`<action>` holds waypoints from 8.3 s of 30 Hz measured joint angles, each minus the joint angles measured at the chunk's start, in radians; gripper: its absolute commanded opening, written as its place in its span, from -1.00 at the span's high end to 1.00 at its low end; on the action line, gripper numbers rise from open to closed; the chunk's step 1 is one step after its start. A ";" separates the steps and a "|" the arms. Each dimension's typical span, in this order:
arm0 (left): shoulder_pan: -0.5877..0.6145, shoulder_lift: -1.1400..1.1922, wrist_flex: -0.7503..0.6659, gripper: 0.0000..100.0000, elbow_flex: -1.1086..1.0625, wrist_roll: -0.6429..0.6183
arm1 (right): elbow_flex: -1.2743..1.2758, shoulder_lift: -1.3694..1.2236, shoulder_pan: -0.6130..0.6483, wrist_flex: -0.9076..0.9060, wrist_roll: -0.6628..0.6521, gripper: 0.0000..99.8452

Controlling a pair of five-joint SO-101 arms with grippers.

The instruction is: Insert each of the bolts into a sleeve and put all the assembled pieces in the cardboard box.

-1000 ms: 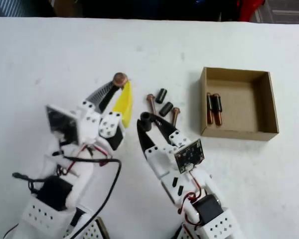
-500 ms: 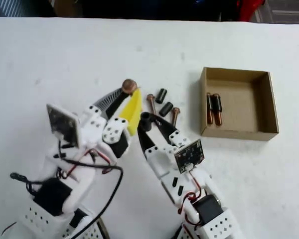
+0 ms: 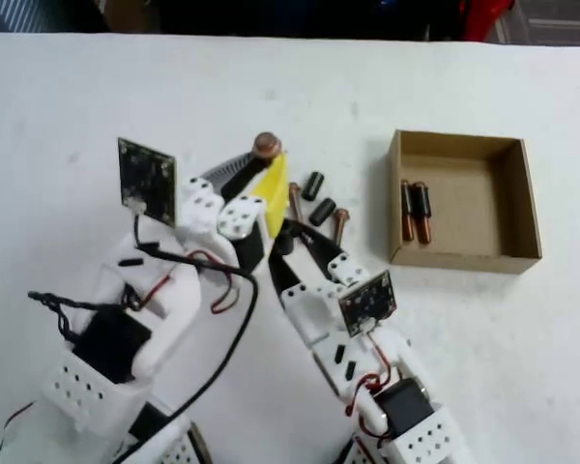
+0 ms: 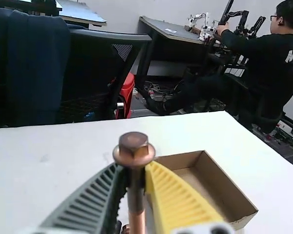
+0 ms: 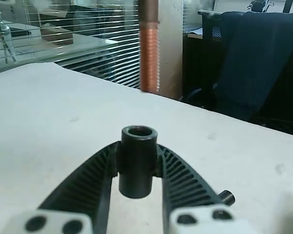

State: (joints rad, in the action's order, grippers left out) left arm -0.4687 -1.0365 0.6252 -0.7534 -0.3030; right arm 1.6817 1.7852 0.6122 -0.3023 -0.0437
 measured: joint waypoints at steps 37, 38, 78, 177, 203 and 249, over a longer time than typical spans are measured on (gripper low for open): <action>-0.005 0.003 0.091 0.96 -0.072 -0.044 | 0.000 -0.002 0.005 0.000 0.000 0.97; -0.009 0.003 0.091 0.96 -0.086 -0.044 | 0.000 -0.002 0.005 0.000 0.000 0.97; -0.052 0.003 0.107 0.52 -0.175 0.049 | 0.000 -0.002 -0.006 -0.015 -0.046 0.97; 0.500 -0.692 0.256 0.96 -0.615 0.144 | -0.242 -0.002 -0.224 -0.514 -0.189 0.97; 0.502 -0.779 0.321 0.95 -0.907 0.144 | -0.942 -0.740 -0.635 -0.775 -0.290 0.97; 0.502 -0.779 0.321 0.95 -0.941 0.144 | -1.622 -2.180 -0.818 -0.626 -0.396 0.76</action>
State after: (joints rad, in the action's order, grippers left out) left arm 0.0330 -1.8159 0.9459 -1.6939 -0.1588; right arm 0.0598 -0.3951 -0.2056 -0.9283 -0.4396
